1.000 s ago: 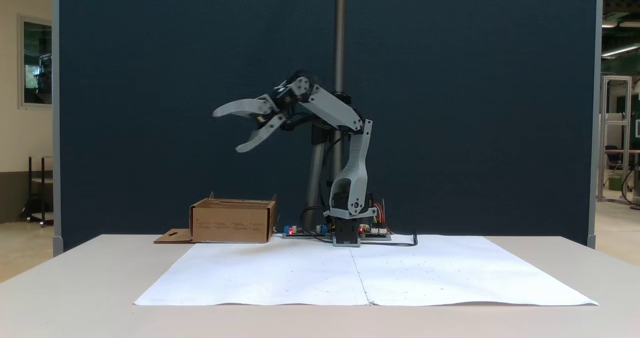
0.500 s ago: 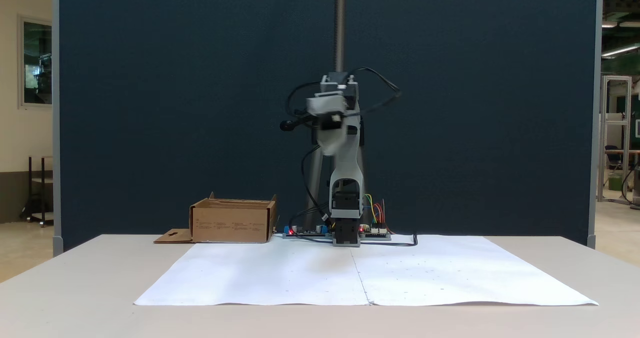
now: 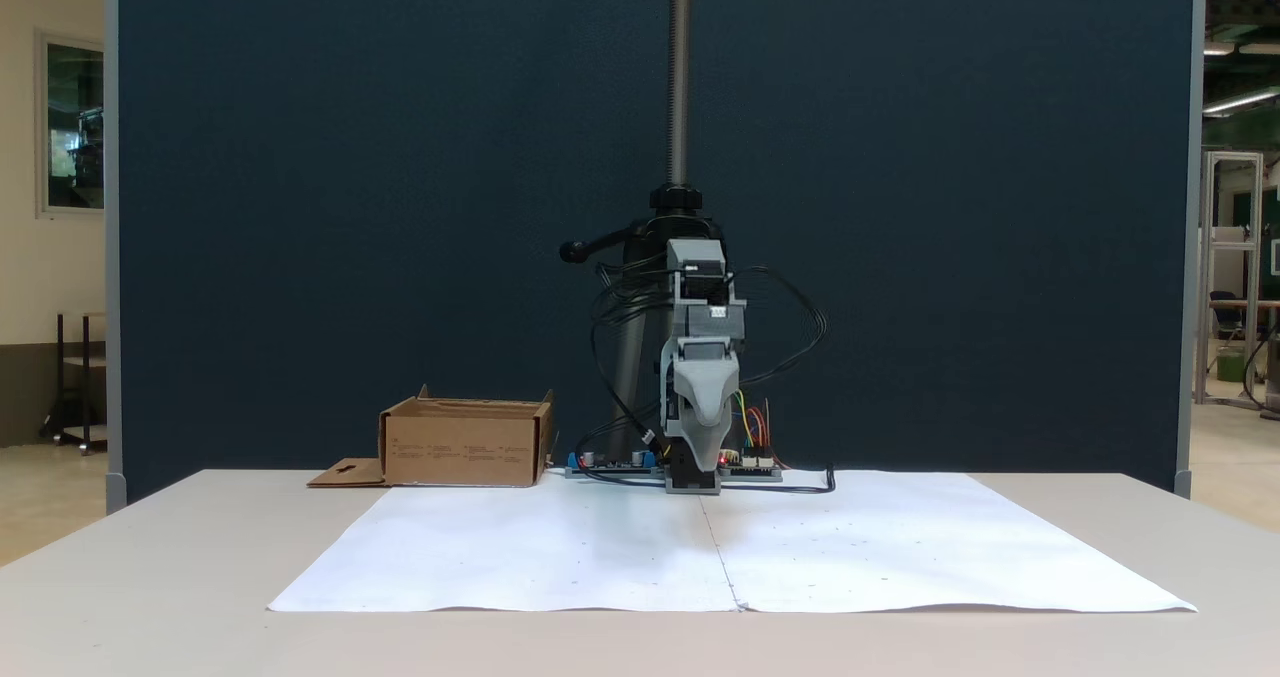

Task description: Grasp a green dice and put it in the bin.

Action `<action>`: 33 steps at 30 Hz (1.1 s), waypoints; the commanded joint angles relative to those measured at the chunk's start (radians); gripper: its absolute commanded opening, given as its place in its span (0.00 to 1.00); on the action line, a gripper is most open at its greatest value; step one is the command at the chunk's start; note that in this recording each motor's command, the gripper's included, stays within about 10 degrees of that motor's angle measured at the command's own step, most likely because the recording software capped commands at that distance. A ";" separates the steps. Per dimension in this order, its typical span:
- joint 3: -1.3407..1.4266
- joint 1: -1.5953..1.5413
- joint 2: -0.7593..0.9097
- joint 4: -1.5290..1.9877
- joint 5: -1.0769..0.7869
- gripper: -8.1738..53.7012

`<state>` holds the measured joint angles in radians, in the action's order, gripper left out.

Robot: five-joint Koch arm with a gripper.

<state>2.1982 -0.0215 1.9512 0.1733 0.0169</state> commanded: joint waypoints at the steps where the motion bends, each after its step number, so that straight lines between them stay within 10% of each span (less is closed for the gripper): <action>1: 0.049 -0.020 0.097 -0.164 -0.086 0.84; 11: 0.425 0.005 0.391 -0.512 -0.080 0.84; 33: 0.884 0.046 0.422 -1.205 -0.097 0.84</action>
<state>3.0450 0.0077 2.2519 -0.8882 0.0000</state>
